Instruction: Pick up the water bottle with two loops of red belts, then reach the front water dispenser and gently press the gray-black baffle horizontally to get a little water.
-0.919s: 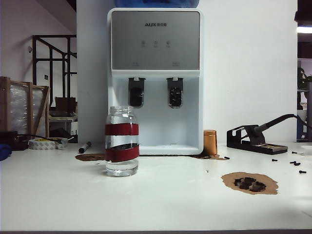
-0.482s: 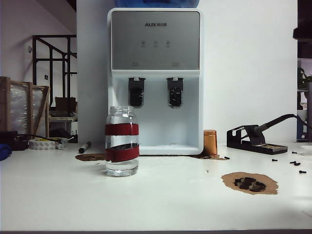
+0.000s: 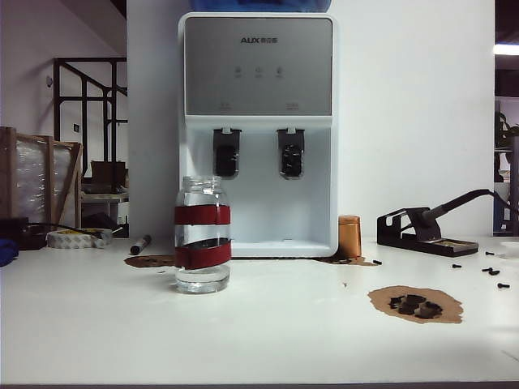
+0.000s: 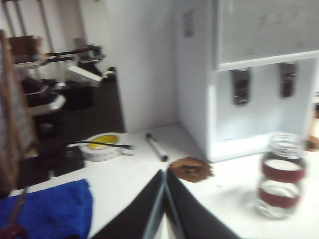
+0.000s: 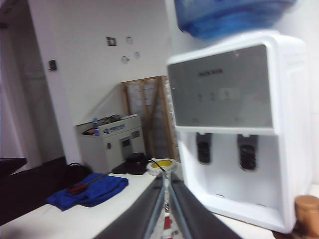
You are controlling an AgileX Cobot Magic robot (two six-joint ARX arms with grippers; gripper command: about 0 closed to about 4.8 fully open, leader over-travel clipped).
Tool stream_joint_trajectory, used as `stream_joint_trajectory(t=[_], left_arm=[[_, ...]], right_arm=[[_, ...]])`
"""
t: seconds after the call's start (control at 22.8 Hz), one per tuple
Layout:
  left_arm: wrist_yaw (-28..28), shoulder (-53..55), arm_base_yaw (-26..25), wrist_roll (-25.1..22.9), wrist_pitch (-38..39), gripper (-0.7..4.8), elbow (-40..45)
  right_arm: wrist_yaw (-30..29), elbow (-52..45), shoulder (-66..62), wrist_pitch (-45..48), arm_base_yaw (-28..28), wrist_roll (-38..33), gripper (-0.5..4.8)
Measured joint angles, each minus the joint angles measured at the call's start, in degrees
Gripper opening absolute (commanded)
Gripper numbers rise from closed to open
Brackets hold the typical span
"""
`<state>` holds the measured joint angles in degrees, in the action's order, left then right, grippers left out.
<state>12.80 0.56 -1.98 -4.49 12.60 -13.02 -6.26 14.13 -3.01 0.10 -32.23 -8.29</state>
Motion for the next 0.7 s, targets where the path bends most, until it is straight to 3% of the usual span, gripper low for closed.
stream_joint_trajectory(t=[0.22,0.26,0.31,0.39,0.44,0.61,0.7], left_arm=[[4.0,2.3,0.0,-1.4,8.4,-0.05,-6.0],[4.1,2.5,0.0,-1.4,9.3,-0.05,-7.0],[4.5,2.8,0.0,-1.4,10.1,-0.05,-7.9],[6.3,4.8,0.0,-1.4,13.7,-0.05,-11.1],[7.2,6.1,0.0,-1.5,16.5,-0.05,-13.1],[9.1,8.7,0.0,-2.5,22.9,-0.05,-17.6],[10.8,8.8,0.0,-2.7,24.6,-0.05,-19.1]], right_arm=[[-12.6,3.5,-15.5,-0.7,0.0,1.3,0.33],[-14.2,3.6,-18.4,0.5,0.0,1.7,0.60],[-15.3,3.6,-21.6,2.2,0.0,2.3,1.80],[-16.4,3.7,-29.3,11.5,0.0,4.6,3.56],[-17.8,4.8,-34.3,17.2,0.0,5.5,3.60],[-24.1,11.3,-46.7,23.9,-1.2,7.9,4.04],[-24.9,13.0,-51.1,25.5,-2.3,9.5,4.79]])
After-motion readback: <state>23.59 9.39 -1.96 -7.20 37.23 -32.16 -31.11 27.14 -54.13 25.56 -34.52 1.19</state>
